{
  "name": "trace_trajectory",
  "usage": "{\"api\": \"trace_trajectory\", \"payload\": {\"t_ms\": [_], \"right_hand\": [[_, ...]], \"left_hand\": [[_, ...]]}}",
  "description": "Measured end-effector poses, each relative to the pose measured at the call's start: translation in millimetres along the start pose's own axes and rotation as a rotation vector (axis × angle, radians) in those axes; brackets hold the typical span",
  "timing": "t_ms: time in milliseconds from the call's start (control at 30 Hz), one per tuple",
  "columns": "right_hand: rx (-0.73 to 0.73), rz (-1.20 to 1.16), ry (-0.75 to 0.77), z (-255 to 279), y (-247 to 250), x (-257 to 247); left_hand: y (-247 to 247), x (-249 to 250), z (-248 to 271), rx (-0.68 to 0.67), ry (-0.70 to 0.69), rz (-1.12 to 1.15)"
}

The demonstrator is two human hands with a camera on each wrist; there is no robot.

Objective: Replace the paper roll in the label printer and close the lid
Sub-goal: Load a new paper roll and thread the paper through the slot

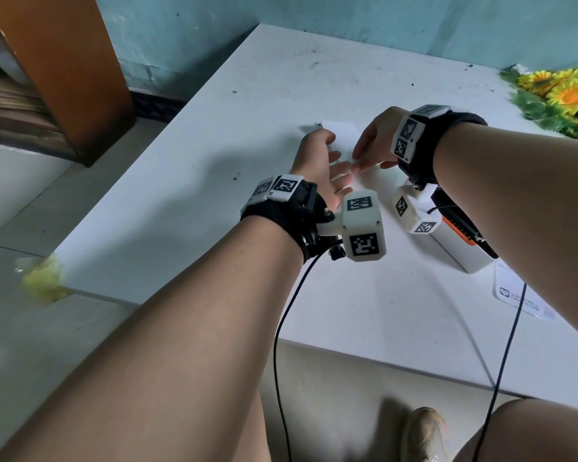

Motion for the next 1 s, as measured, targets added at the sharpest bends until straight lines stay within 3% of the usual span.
{"api": "trace_trajectory", "payload": {"t_ms": [267,700,1000], "right_hand": [[0.019,-0.142,-0.036,-1,1,11],[0.026,-0.128,-0.09,9,0,-4],[0.259,-0.027,-0.017,40,2,-29]], "left_hand": [[-4,-2,2,-0.002,0.001,0.018],[-9,3,7,0.009,-0.001,0.003],[-18,9,3,-0.052,-0.055,0.008]]}}
Point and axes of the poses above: each hand's wrist, its own z-axis away from the middle knuckle, its own y-axis out of the back of the hand, x = y × z, the point moved 3 cm from there along -z, towards the middle knuckle, and after that the axes turned 9 degrees about -x, right-handed, at the moved point
